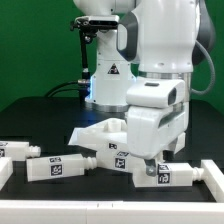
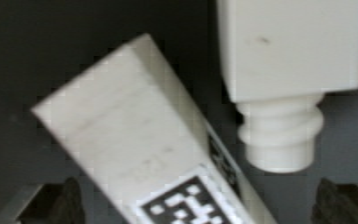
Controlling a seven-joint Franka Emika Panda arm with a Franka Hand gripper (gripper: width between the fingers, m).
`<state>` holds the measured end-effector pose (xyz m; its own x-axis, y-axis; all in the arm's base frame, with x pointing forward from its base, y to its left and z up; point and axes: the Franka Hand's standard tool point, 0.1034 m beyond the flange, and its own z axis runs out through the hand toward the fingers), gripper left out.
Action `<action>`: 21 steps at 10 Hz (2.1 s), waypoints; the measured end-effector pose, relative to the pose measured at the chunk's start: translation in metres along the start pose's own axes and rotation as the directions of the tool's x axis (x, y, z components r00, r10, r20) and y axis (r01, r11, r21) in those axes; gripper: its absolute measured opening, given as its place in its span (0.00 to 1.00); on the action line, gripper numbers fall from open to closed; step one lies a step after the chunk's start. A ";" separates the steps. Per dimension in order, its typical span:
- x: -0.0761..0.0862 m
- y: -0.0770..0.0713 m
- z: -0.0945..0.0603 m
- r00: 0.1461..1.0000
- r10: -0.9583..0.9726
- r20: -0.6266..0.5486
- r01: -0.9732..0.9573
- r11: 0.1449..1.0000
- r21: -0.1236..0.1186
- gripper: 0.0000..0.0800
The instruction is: Assemble desk
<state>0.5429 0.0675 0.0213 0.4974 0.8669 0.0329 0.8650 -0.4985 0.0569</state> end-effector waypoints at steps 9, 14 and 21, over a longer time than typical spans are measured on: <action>0.017 0.004 0.005 0.994 -0.108 -0.002 0.108 0.994 0.000 0.36; 0.009 0.038 -0.037 0.952 -0.305 0.035 0.304 0.952 0.018 0.36; -0.009 0.007 -0.045 0.904 -0.427 0.022 0.425 0.904 0.045 0.36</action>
Offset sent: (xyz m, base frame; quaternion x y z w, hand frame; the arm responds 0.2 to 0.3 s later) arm 0.0062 0.0158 -0.0103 -0.0519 0.0113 0.0154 0.9985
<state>0.5412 0.0564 0.0663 0.0821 0.9965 -0.0166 0.9964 -0.0818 0.0201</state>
